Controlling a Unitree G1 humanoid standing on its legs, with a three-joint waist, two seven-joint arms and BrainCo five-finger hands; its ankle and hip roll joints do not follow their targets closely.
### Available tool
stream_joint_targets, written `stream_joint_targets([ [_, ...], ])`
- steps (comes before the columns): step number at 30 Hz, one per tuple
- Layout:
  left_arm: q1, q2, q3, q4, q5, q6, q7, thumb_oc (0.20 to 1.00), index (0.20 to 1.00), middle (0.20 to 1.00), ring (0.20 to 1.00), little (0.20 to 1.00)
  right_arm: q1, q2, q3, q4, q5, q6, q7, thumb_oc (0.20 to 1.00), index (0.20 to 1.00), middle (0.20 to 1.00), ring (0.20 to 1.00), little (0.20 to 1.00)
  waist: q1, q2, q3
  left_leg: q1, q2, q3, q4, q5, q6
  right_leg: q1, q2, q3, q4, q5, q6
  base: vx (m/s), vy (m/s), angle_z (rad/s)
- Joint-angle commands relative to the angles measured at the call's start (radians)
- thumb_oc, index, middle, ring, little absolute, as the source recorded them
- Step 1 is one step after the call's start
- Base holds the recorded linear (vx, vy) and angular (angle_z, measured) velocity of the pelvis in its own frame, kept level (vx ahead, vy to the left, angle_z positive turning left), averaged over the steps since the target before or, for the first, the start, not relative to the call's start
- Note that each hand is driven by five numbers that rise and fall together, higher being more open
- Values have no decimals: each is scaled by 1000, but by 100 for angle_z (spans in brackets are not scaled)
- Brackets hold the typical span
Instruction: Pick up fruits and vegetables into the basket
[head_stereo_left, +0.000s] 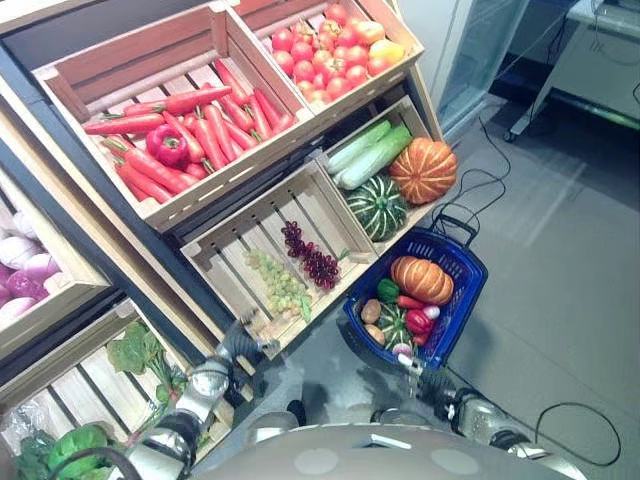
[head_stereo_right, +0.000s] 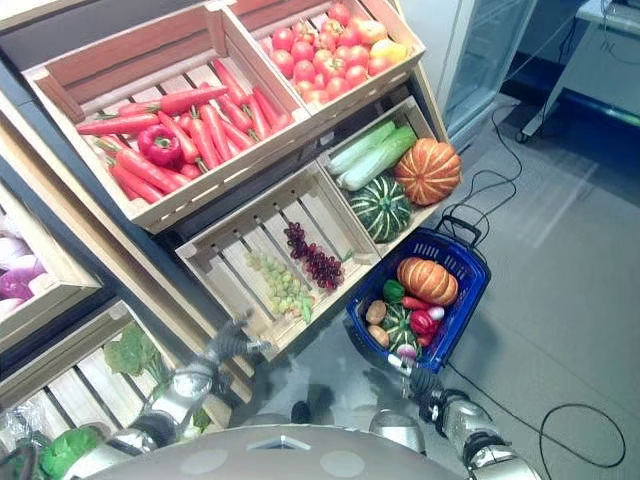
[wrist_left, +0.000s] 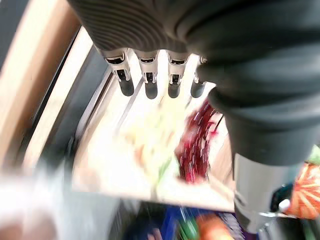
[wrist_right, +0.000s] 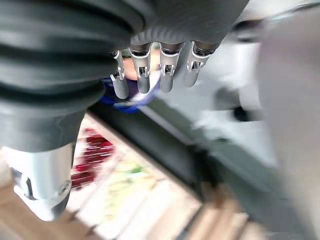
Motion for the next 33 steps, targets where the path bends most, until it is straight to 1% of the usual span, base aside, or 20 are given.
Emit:
stream_joint_targets([
  [1,-60,22,-27,-19,168,-116,212,1000,1000,1000,1000,1000,-46,1,-12,-64,80,-128,42,1000,1000,1000,1000,1000,-1,-29,44,-2,-63,38,80,-149,61,-45,-7,44,44,-3,38,82,-24,-2],
  [2,-49,31,-27,-50,200,-125,258,1000,1000,1000,1000,1000,-35,4,-15,-103,99,-144,52,1000,1000,1000,1000,1000,-3,-28,48,-3,-63,38,84,-150,60,-45,-8,43,48,-5,37,82,-13,1],
  [3,-39,41,-21,-95,230,-120,286,1000,1000,1000,1000,1000,-25,7,-15,-154,108,-137,42,1000,1000,1000,1000,1000,-5,-27,53,-4,-63,37,89,-151,60,-48,-10,41,51,-6,36,91,-11,2],
  [5,-20,63,0,-191,288,-107,336,1000,1000,1000,1000,1000,-4,11,-16,-243,122,-173,0,1000,1000,1000,1000,1000,-8,-24,61,-14,-63,37,101,-154,58,-58,-16,36,64,-11,34,69,-5,1],
  [7,-1,102,30,-311,333,-81,352,1000,1000,1000,1000,1000,19,10,-29,-368,165,-155,-20,1000,1000,1000,1000,1000,-15,-17,76,-39,-62,38,130,-158,54,-85,-24,30,93,-21,29,47,20,0],
  [9,13,136,51,-393,387,-67,378,1000,1000,1000,1000,1000,41,2,-42,-446,162,-180,-39,1000,1000,1000,1000,1000,-22,-7,93,-72,-64,37,164,-160,48,-118,-32,23,126,-31,24,38,44,-2],
  [12,-1,184,53,-484,468,-26,440,1000,1000,1000,1000,1000,44,-26,-55,-546,128,-220,-76,1000,1000,1000,1000,1000,-38,19,138,-132,-69,32,199,-151,39,-189,-43,20,184,-48,12,-26,84,-2],
  [14,-31,220,48,-529,509,19,466,1000,1000,1000,1000,1000,34,-49,-66,-596,122,-243,-115,1000,1000,1000,1000,1000,-49,36,171,-176,-70,32,219,-145,34,-242,-48,23,224,-60,6,-74,96,-2],
  [16,-65,264,35,-562,537,70,488,1000,1000,1000,1000,1000,23,-76,-68,-644,116,-280,-155,1000,1000,1000,1000,1000,-61,51,204,-221,-73,32,247,-140,29,-296,-52,32,271,-73,0,-50,77,-7],
  [18,-97,298,20,-585,554,120,493,1000,1000,1000,1000,1000,13,-99,-69,-685,118,-288,-179,1000,1000,1000,1000,1000,-74,64,233,-263,-76,33,281,-135,24,-344,-55,42,319,-85,-7,-15,75,-14],
  [19,-115,318,12,-595,568,148,493,1000,1000,1000,1000,1000,7,-107,-67,-705,138,-280,-174,1000,1000,1000,1000,1000,-79,68,247,-287,-77,34,299,-135,22,-370,-57,47,344,-92,-11,-4,62,-8],
  [20,-133,342,3,-600,589,174,495,1000,1000,1000,1000,1000,1,-115,-66,-719,170,-263,-151,1000,1000,1000,1000,1000,-85,73,258,-305,-77,36,312,-133,21,-390,-57,51,364,-97,-15,-11,39,-7],
  [21,-160,369,-10,-598,616,205,499,1000,1000,1000,1000,1000,-8,-123,-64,-736,200,-262,-127,1000,1000,1000,1000,1000,-92,75,276,-332,-80,38,340,-139,19,-423,-61,59,400,-112,-19,-25,20,-7],
  [23,-214,424,-38,-596,632,245,489,1000,1000,1000,1000,1000,-26,-144,-60,-757,218,-270,-132,1000,1000,1000,1000,1000,-100,80,296,-384,-86,42,377,-138,19,-476,-65,67,431,-109,-23,-46,13,-5],
  [25,-247,449,-55,-599,631,275,482,1000,1000,1000,1000,1000,-45,-162,-59,-777,224,-269,-138,1000,1000,1000,1000,1000,-107,82,314,-421,-93,49,411,-146,21,-522,-70,79,470,-119,-23,-38,32,-9],
  [26,-275,472,-67,-600,637,304,477,1000,1000,1000,1000,1000,-63,-176,-58,-794,224,-269,-139,1000,1000,1000,1000,1000,-112,87,329,-451,-96,57,432,-148,22,-559,-72,89,497,-121,-22,-28,45,-8],
  [29,-325,500,-93,-591,649,360,478,1000,1000,1000,1000,1000,-87,-199,-48,-840,221,-278,-145,1000,1000,1000,1000,1000,-122,97,333,-529,-97,75,467,-149,23,-648,-71,111,540,-124,-22,-37,52,-12],
  [32,-376,498,-106,-570,642,411,472,1000,1000,1000,1000,1000,-117,-214,-41,-885,226,-269,-147,1000,1000,1000,1000,1000,-134,110,333,-607,-88,96,488,-140,21,-737,-63,135,568,-119,-22,-27,58,-14],
  [33,-392,497,-110,-561,644,423,470,1000,1000,1000,1000,1000,-125,-219,-43,-898,225,-264,-144,1000,1000,1000,1000,1000,-137,111,333,-631,-85,104,502,-145,19,-765,-63,143,585,-125,-21,-12,67,-20],
])
